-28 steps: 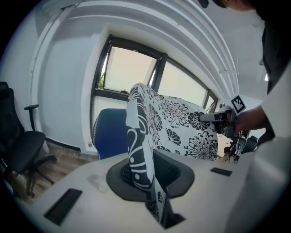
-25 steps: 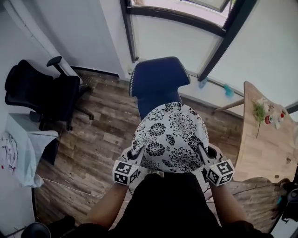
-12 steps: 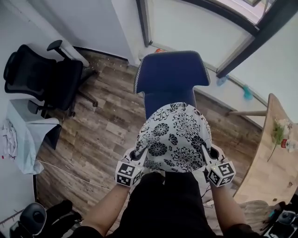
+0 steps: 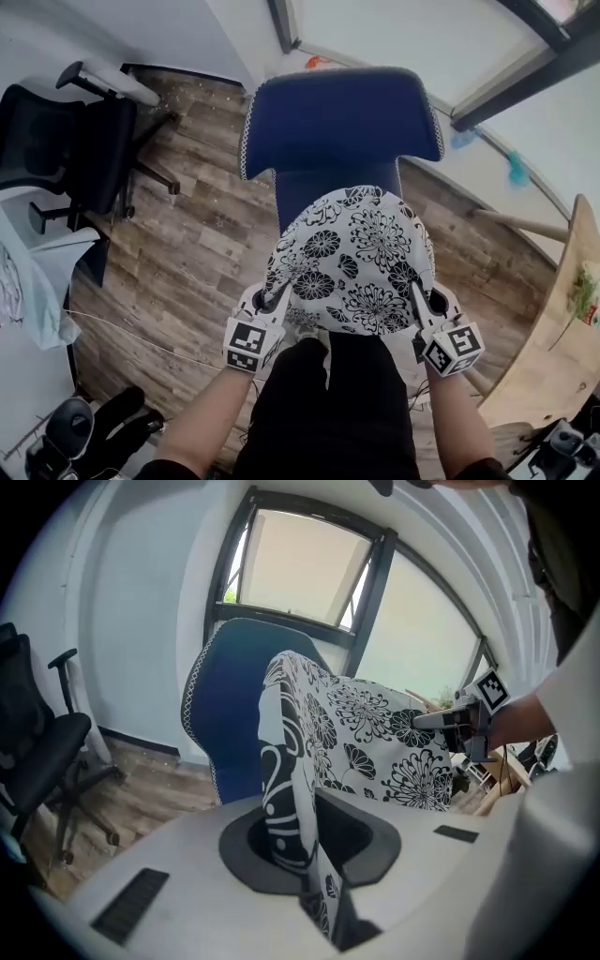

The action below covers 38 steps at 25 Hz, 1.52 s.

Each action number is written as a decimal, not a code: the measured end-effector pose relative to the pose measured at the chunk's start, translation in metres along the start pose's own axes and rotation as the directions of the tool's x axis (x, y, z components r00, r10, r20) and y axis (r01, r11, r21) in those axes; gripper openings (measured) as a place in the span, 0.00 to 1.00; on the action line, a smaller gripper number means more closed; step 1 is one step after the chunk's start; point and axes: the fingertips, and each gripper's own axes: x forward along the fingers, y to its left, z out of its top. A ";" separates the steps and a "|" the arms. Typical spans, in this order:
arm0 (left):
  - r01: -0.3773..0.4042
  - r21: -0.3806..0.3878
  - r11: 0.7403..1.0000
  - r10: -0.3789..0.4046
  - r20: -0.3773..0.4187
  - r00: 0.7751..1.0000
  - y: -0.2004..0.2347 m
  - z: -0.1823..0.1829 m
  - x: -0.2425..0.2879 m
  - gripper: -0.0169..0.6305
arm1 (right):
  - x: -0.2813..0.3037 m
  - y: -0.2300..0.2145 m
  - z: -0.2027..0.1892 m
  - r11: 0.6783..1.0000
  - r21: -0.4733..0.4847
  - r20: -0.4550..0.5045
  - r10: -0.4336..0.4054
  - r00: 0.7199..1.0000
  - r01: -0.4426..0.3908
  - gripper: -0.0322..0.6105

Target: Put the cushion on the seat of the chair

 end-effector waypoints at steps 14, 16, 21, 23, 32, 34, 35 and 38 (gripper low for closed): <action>0.000 -0.011 1.000 -0.001 -0.077 0.997 0.007 -0.033 0.052 0.08 | 0.042 -0.031 -0.030 0.999 -0.010 -0.076 0.032 0.997 -0.033 0.11; -0.012 -0.028 1.000 0.010 -0.089 0.996 0.012 -0.040 0.062 0.08 | 0.055 -0.039 -0.035 0.999 -0.008 -0.085 0.042 0.995 -0.043 0.11; -0.011 -0.035 0.999 0.008 -0.090 0.996 0.000 -0.046 0.053 0.08 | 0.037 -0.024 -0.041 0.999 -0.010 -0.099 0.039 0.994 -0.040 0.11; -0.005 -0.035 0.999 0.001 -0.105 0.995 0.001 -0.048 0.050 0.08 | 0.038 -0.019 -0.040 0.999 -0.014 -0.110 0.044 0.993 -0.046 0.11; -0.013 -0.076 0.997 0.003 -0.128 0.992 0.001 -0.055 0.038 0.08 | 0.037 -0.018 -0.035 0.999 -0.010 -0.173 0.039 0.984 -0.041 0.11; -0.019 -0.075 0.997 0.009 -0.129 0.992 0.003 -0.058 0.043 0.08 | 0.042 -0.024 -0.039 0.999 -0.010 -0.183 0.040 0.982 -0.043 0.11; -0.024 -0.074 0.997 0.014 -0.130 0.991 0.003 -0.059 0.045 0.08 | 0.044 -0.025 -0.040 0.999 -0.014 -0.189 0.040 0.981 -0.043 0.11; -0.049 -0.072 0.996 0.039 -0.134 0.990 0.006 -0.064 0.049 0.08 | 0.045 -0.028 -0.043 0.999 -0.021 -0.199 0.038 0.979 -0.044 0.11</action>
